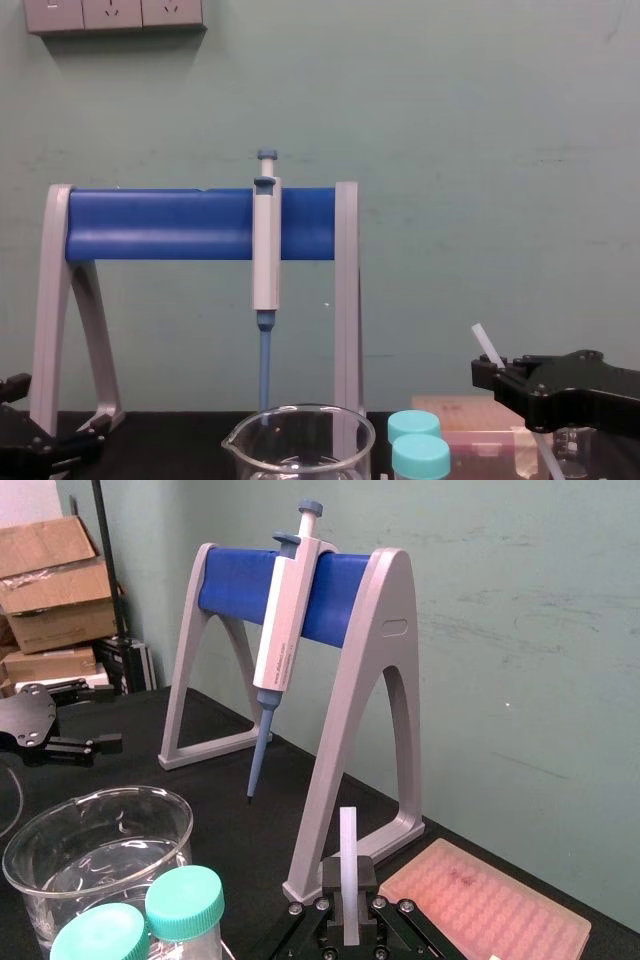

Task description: Pick up the stirring rod with one hand, then place it down.

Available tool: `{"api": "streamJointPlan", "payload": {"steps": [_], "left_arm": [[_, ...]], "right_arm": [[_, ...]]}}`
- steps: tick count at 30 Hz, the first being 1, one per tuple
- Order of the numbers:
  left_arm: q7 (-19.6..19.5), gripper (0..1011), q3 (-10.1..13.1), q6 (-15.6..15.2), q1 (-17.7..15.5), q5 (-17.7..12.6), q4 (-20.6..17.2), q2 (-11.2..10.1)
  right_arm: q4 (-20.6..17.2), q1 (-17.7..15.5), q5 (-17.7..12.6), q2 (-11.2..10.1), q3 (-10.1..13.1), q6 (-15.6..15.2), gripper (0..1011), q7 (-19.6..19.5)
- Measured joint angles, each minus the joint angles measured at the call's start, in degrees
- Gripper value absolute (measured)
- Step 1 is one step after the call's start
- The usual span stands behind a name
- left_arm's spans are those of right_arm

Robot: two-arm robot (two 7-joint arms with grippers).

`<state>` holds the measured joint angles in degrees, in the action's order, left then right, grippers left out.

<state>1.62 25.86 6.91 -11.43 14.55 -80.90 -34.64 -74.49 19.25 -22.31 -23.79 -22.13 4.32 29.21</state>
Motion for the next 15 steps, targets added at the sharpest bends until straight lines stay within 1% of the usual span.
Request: {"api": "streamJointPlan", "payload": {"steps": [10,15], "left_arm": [[0.0,1000,0.0,0.0,0.0,0.0,0.0,0.0],[0.0,1000,0.0,0.0,0.0,0.0,0.0,0.0]], "right_arm": [[0.0,0.0,0.0,0.0,0.0,0.0,67,0.0],[-0.2,-0.2,0.0,0.4,0.8,1.3,67,-0.2]]}}
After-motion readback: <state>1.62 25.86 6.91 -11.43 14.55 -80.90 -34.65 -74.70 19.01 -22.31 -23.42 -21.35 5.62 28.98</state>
